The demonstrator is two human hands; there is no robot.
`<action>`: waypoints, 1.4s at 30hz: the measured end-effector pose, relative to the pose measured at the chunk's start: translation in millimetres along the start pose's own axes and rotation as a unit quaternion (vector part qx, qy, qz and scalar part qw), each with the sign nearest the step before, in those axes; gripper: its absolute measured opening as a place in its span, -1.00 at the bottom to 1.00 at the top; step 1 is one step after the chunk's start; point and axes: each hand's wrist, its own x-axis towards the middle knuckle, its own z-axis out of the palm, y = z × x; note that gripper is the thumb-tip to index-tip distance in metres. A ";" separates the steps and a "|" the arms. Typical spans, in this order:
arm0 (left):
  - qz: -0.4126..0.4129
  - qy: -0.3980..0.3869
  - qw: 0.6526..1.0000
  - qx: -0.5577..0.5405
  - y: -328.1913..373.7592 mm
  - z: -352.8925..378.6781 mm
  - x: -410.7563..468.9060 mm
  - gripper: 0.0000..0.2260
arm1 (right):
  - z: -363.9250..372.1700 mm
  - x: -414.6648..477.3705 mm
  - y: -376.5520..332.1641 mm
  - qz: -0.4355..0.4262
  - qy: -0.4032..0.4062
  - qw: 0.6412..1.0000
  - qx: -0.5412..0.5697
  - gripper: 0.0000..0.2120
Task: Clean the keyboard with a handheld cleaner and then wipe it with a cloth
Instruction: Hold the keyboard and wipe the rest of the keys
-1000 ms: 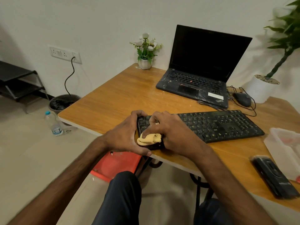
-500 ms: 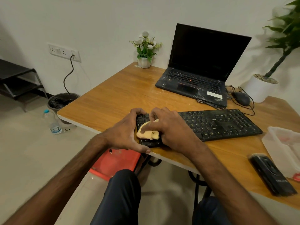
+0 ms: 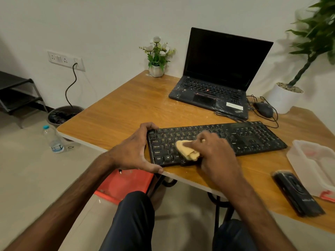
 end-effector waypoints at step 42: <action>-0.009 0.003 1.000 0.013 1.4 -1.5 -2.4 -0.06 | -9.3 10.7 -7.2 0.159 -0.050 0.985 -0.034 -0.50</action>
